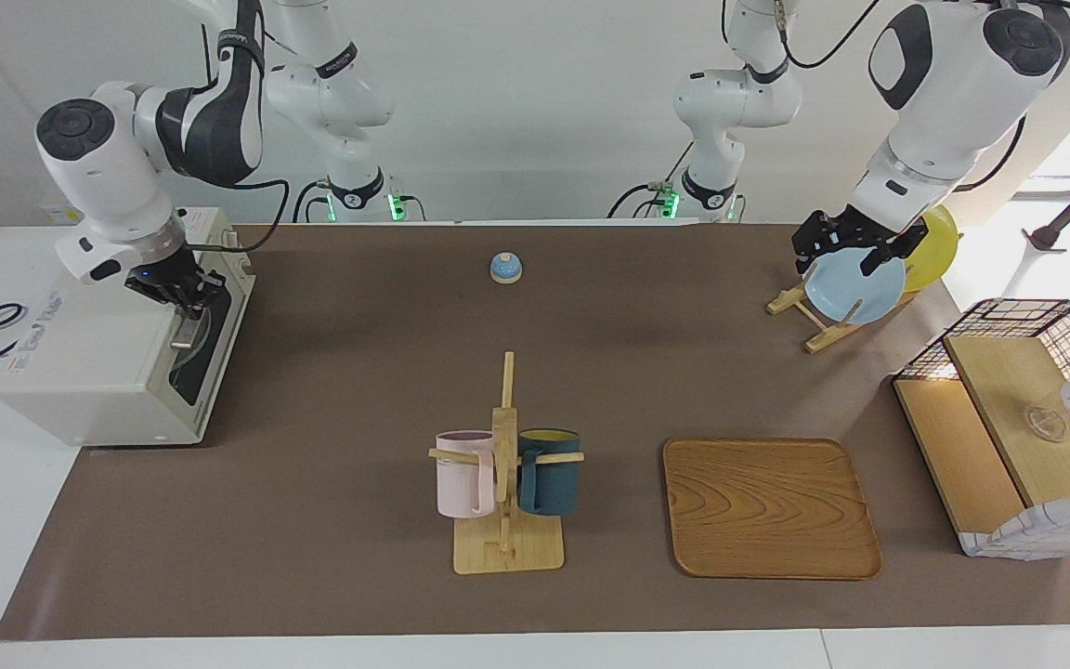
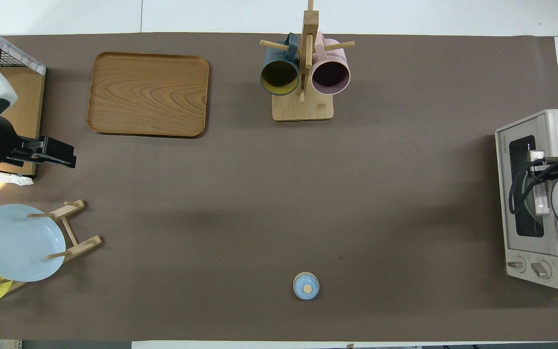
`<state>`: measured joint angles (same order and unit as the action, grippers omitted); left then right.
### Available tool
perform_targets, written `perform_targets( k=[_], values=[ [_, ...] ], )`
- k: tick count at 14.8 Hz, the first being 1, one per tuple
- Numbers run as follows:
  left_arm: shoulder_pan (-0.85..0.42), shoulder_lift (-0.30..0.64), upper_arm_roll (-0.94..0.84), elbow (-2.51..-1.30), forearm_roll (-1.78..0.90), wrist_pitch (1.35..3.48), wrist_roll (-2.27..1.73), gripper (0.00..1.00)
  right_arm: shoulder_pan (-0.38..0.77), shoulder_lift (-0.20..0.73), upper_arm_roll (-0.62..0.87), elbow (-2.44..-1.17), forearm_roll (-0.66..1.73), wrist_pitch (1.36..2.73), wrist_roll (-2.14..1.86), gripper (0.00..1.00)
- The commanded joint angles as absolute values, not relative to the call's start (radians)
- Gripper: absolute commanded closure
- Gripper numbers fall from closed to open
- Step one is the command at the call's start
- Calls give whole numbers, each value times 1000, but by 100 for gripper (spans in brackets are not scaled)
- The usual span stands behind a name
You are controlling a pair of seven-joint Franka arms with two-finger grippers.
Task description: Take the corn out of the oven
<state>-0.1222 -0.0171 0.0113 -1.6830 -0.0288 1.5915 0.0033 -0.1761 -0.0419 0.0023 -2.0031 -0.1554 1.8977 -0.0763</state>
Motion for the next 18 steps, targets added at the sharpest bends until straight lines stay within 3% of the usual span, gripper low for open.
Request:
perform_targets(
  k=[1, 18],
  values=[
    [-114, -23, 8, -1678, -29, 1591, 12, 0, -181, -49, 5, -2049, -108, 1925, -49, 100],
    [-114, -23, 8, -1678, -29, 1591, 12, 0, -45, 38, 8, -2229, -23, 2247, 49, 100]
  ],
)
